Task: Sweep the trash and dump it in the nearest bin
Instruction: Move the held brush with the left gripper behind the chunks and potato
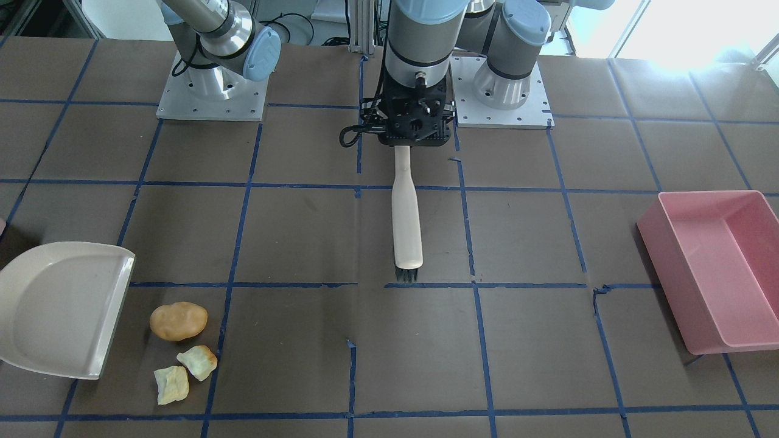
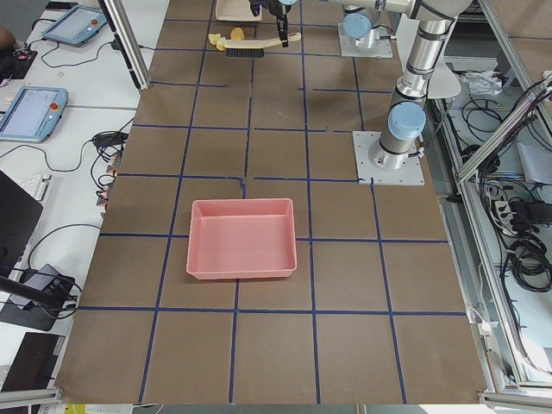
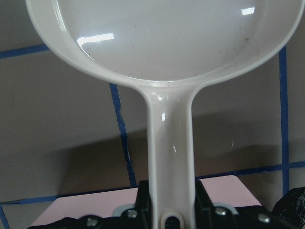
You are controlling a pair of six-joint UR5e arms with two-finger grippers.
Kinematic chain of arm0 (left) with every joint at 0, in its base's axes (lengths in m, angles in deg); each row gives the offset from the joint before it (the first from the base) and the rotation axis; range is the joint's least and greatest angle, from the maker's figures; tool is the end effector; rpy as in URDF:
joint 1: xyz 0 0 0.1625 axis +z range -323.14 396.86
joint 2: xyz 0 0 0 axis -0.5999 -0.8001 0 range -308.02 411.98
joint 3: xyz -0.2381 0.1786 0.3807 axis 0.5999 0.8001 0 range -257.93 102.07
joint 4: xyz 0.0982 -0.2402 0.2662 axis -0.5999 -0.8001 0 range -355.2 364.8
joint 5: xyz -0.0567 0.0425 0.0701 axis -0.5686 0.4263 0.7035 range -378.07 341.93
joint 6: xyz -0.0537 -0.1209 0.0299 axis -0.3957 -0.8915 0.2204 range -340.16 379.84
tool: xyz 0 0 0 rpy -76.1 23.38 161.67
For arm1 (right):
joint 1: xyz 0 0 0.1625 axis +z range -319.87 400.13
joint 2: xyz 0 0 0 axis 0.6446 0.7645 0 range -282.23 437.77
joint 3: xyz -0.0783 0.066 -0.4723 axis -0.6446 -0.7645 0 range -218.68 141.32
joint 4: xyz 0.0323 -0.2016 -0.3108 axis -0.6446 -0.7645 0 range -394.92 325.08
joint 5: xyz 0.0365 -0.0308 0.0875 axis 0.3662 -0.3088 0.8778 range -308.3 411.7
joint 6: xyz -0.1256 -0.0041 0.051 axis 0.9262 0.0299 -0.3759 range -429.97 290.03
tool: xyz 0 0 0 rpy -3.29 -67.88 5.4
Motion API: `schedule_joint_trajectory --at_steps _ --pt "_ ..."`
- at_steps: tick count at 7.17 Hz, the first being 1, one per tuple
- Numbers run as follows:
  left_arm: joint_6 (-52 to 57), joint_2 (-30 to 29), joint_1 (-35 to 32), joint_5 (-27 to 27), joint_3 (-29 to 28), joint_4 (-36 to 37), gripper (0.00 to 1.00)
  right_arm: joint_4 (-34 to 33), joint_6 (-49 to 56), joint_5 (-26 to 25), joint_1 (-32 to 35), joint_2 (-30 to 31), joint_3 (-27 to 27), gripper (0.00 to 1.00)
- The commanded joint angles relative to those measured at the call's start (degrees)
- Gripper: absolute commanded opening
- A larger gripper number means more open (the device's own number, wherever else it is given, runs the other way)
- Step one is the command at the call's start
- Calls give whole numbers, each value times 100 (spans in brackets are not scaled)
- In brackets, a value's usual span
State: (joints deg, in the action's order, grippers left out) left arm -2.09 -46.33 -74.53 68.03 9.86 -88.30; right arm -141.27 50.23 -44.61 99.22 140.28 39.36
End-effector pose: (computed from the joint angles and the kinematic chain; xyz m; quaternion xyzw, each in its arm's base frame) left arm -0.3120 -0.4059 0.4543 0.0074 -0.9962 -0.0870 0.0020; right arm -0.2370 -0.6264 0.3649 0.7013 -0.7107 -0.0515 0.0206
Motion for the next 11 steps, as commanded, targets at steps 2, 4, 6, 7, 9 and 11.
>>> schedule_joint_trajectory --at_steps 2,4,6,7,9,11 --pt "-1617 -1378 -1075 -49 -784 759 0 -202 250 50 103 -265 0 0" --pt "-3533 -2521 -1480 -409 -2285 724 0 -264 -511 384 138 -274 0 0" --pt "-4046 -3209 -1727 -453 -2993 706 0 -290 -577 349 340 -300 53 0" --pt "-4683 -3377 -1763 -645 -3031 767 0 -360 -568 340 341 -318 114 0" --pt "-5850 -3588 -1790 -1031 -3101 1194 0 -360 -577 340 341 -318 228 0" --pt "-5860 -3747 -1877 -1095 -3101 1652 0 -361 -568 384 349 -318 238 0"
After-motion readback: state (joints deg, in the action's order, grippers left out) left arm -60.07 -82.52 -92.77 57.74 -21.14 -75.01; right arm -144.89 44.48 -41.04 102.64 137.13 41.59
